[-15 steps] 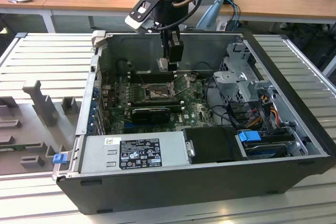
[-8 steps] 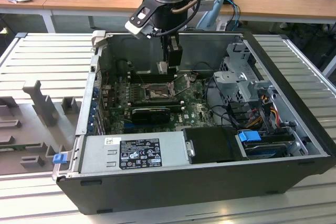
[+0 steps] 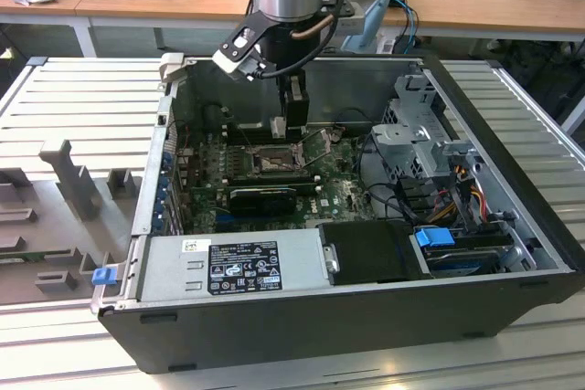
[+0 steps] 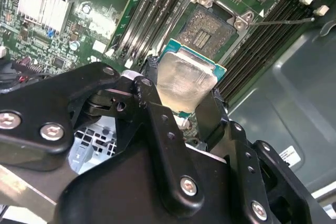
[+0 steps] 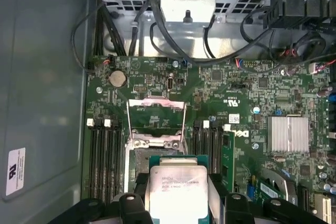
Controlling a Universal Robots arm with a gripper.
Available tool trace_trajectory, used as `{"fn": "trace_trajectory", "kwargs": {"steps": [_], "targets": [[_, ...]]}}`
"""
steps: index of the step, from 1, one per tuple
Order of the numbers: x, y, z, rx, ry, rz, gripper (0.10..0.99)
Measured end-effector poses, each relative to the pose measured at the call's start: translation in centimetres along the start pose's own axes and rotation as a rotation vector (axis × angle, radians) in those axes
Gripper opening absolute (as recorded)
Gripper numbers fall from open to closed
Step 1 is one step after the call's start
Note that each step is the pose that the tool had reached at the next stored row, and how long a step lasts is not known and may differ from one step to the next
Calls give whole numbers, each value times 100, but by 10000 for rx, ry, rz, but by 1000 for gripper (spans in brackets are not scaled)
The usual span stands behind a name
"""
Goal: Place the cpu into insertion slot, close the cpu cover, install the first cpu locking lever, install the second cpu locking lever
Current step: 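Place the cpu into insertion slot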
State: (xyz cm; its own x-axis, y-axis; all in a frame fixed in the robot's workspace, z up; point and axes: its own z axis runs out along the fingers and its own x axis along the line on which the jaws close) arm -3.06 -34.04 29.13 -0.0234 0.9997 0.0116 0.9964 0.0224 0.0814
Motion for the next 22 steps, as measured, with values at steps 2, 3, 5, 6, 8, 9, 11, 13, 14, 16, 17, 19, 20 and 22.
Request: {"fn": "trace_trajectory", "kwargs": {"steps": [2, 3, 5, 6, 8, 9, 11, 13, 14, 16, 17, 19, 20, 22], "targets": [[0, -4, 9, 0, 0, 0, 529], [0, -7, 18, 0, 0, 0, 529], [0, -19, 35, 0, 0, 1, 529], [0, -30, 47, 0, 0, 0, 529], [1, -54, 60, 0, 0, 0, 529], [1, -62, 71, 0, 1, 0, 529], [0, -72, 90, 0, 0, 0, 529], [1, -79, 107, 0, 0, 0, 529], [1, -85, 115, 0, 0, 0, 529], [1, -108, 138, 0, 0, 0, 529], [1, -115, 147, -1, 0, 0, 529], [1, -125, 159, -1, 1, 1, 529], [1, -129, 168, 0, 1, -1, 529], [1, -140, 188, -1, 1, 1, 529]]}}
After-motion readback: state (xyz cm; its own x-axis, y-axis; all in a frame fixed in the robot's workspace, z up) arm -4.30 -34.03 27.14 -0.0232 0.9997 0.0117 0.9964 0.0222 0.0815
